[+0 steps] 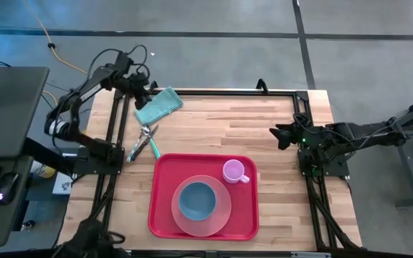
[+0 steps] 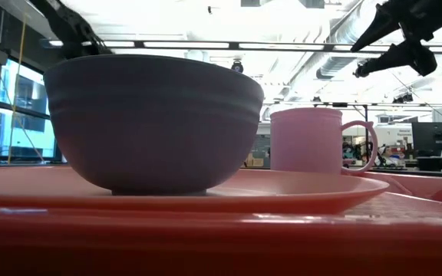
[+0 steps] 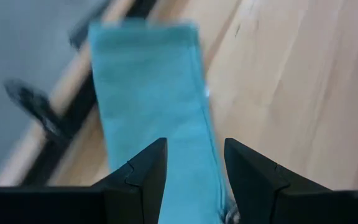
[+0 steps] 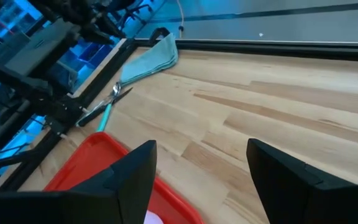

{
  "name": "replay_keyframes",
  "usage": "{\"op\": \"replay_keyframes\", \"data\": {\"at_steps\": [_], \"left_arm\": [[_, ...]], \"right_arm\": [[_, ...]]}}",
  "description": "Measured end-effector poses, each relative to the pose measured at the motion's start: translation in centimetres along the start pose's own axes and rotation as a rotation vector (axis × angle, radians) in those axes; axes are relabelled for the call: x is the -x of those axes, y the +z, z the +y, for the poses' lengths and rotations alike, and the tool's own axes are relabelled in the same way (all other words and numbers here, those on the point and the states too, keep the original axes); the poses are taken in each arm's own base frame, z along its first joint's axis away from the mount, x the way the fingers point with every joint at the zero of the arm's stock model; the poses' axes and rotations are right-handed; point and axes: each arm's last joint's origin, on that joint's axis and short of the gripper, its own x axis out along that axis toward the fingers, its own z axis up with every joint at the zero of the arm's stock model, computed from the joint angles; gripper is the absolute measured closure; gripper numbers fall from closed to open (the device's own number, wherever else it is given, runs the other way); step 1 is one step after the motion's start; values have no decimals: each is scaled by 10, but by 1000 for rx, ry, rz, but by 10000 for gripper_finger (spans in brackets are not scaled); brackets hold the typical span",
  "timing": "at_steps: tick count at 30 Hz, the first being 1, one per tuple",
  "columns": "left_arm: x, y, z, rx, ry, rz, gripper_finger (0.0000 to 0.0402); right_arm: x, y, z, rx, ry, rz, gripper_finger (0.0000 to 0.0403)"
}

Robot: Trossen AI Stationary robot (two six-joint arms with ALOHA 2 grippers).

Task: Set up tray
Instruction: Put the light blue table napkin on the red serving tray to the left side of the pink plate

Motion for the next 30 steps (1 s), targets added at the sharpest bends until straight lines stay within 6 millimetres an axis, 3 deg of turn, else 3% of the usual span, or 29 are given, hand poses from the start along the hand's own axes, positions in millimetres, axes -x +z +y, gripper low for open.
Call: {"op": "replay_keyframes", "data": {"at_steps": [6, 16, 24, 30], "left_arm": [[-22, -7, 16, 113, 14, 102, 208], [-29, -6, 25, 208, 117, 131, 209], [-54, -1, 20, 159, 220, 282, 209], [-59, -1, 23, 156, 261, 298, 226]], "right_arm": [[0, 0, 0, 0, 4, 6, 171], [0, 0, 1, 8, 9, 6, 171], [0, 3, 4, 14, 40, -20, 171], [0, 4, 7, 13, 63, -32, 171]]}}
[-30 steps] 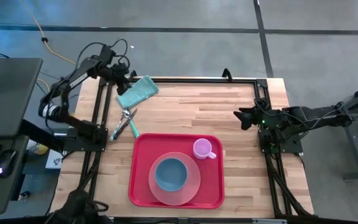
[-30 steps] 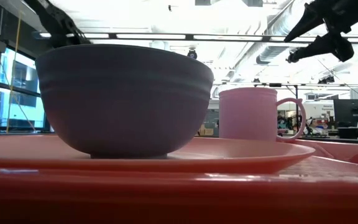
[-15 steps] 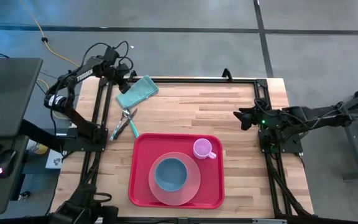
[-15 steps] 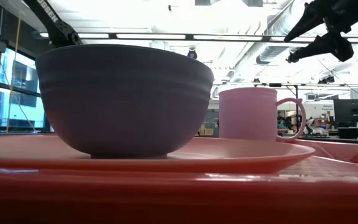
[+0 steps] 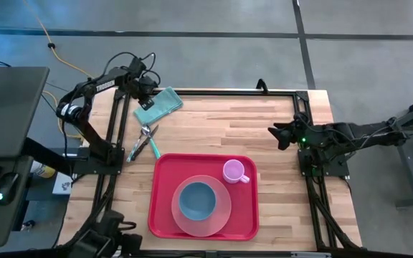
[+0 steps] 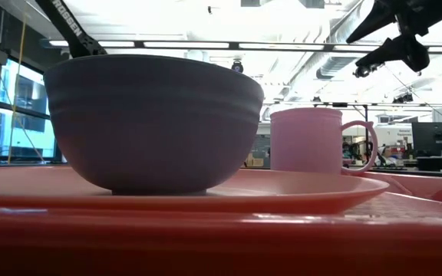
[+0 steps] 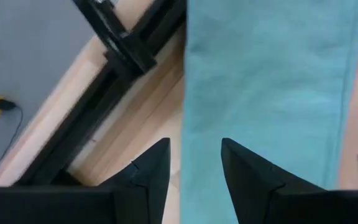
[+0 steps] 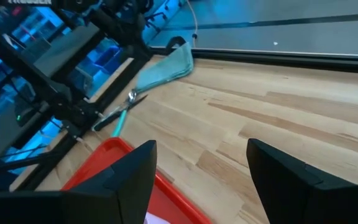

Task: Set up tray
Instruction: Put the light blue table napkin on the red serving tray to the left side of the pink plate

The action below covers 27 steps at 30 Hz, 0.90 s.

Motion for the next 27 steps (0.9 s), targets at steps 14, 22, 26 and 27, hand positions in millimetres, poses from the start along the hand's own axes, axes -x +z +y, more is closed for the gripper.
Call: {"op": "replay_keyframes", "data": {"at_steps": [14, 22, 26, 27], "left_arm": [[-31, 5, 1, -21, -102, -8, 257], [-50, 7, 2, -34, -137, 19, 255], [-57, 7, 3, -32, -148, 38, 255], [-58, 7, 3, -31, -150, 41, 255]], "right_arm": [[0, 1, 2, -9, 29, 9, 171], [0, 0, 2, -29, 36, 18, 171], [0, 0, 4, -49, 62, 38, 171], [0, 1, 5, -54, 72, 37, 171]]}}
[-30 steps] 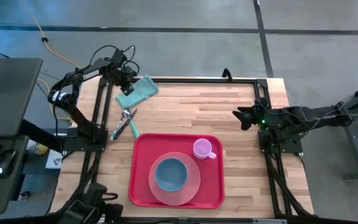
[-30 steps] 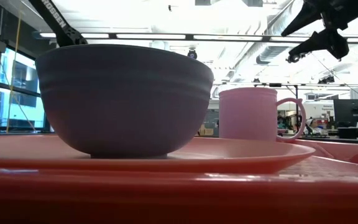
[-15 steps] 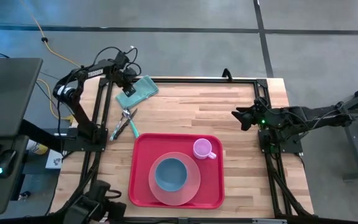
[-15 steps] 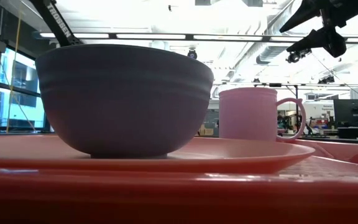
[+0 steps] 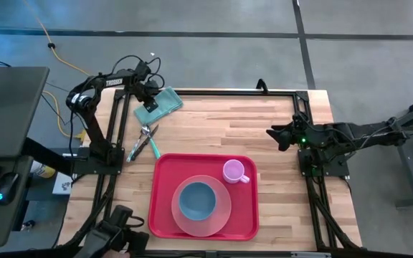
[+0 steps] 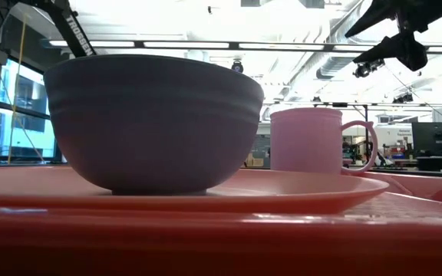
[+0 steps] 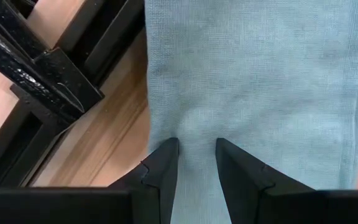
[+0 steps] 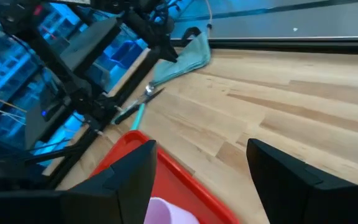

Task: Set up tray
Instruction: Put the light blue table napkin on the red serving tray to the left side of the pink plate

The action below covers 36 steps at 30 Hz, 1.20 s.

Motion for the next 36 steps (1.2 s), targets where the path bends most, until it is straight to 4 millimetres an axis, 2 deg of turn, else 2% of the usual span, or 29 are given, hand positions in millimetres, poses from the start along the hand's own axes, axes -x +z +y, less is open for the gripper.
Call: {"op": "replay_keyframes", "data": {"at_steps": [4, 6, 8, 11, 13, 20, 26, 31, 36], "left_arm": [[-4, 0, 0, -3, -7, 12, 257], [-4, 0, 1, -4, 3, 15, 271], [-5, 0, 1, -10, 10, 9, 300], [-5, 2, 2, -29, 9, -7, 367], [-5, 2, 2, -36, -4, -20, 385], [-5, 6, 2, -61, -54, -57, 392], [6, 15, 2, -67, -145, -81, 393], [22, 27, -9, -126, -209, -136, 393], [22, 35, -28, -178, -260, -121, 393]], "right_arm": [[0, 2, 3, -17, 28, -16, 171], [0, 2, 4, -21, 35, -19, 171], [0, 3, 5, -28, 46, -22, 171], [0, 4, 6, -35, 54, -28, 171], [0, 5, 7, -44, 63, -40, 171], [0, 6, 7, -49, 60, -59, 171], [0, 6, 7, -23, 57, -62, 171], [0, 6, 7, 6, 53, -65, 171], [0, 6, 7, 31, 52, -66, 171]]}}
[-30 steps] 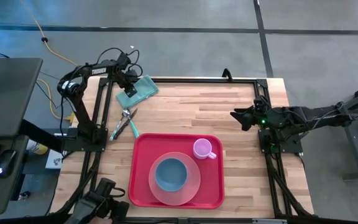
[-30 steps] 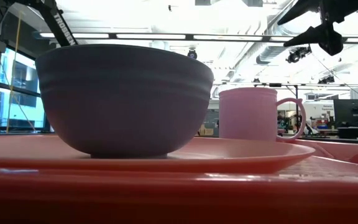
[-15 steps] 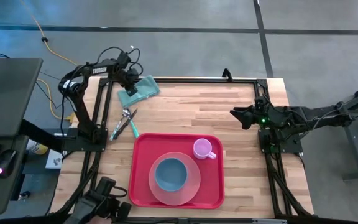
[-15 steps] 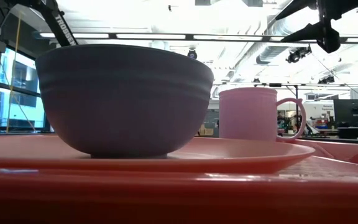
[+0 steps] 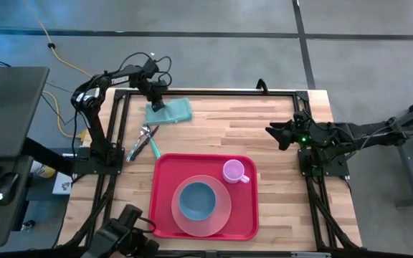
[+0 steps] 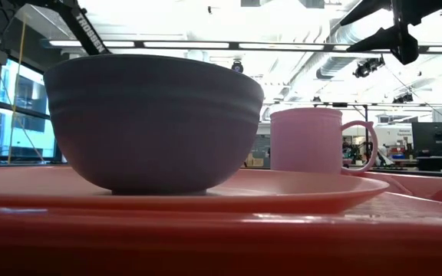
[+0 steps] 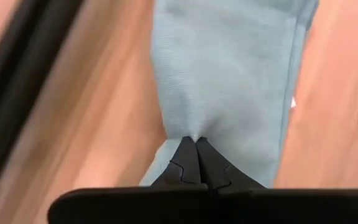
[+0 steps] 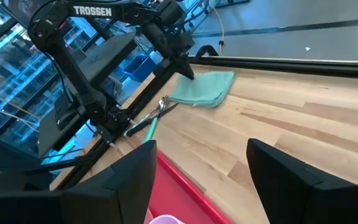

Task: Set up tray
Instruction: Put the light blue table napkin on the red serving tray to the left side of the pink plate

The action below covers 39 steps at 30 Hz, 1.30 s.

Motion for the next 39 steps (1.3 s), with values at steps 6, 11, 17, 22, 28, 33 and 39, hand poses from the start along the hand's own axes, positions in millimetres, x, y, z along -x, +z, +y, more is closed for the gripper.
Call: {"op": "replay_keyframes", "data": {"at_steps": [6, 11, 17, 22, 28, 33, 39], "left_arm": [[-8, 9, -16, -53, -5, 44, 390], [-11, 12, -23, -88, 11, 64, 327], [-11, 14, -27, -113, -7, 55, 261], [-6, 20, -27, -195, 65, 75, 233], [2, 31, -19, -348, 238, 100, 204], [-2, 32, -16, -425, 237, 101, 175], [-26, 23, -11, -429, 124, 179, 153]], "right_arm": [[0, 0, 0, 29, 1, 1, 171], [0, 0, 0, 46, 2, 2, 171], [0, -1, 1, 53, 21, 25, 171], [0, -1, 1, 54, 31, 37, 171], [0, -1, 1, 55, 30, 37, 171], [0, -1, 1, 57, 30, 40, 171], [0, -2, 0, 58, 28, 42, 171]]}}
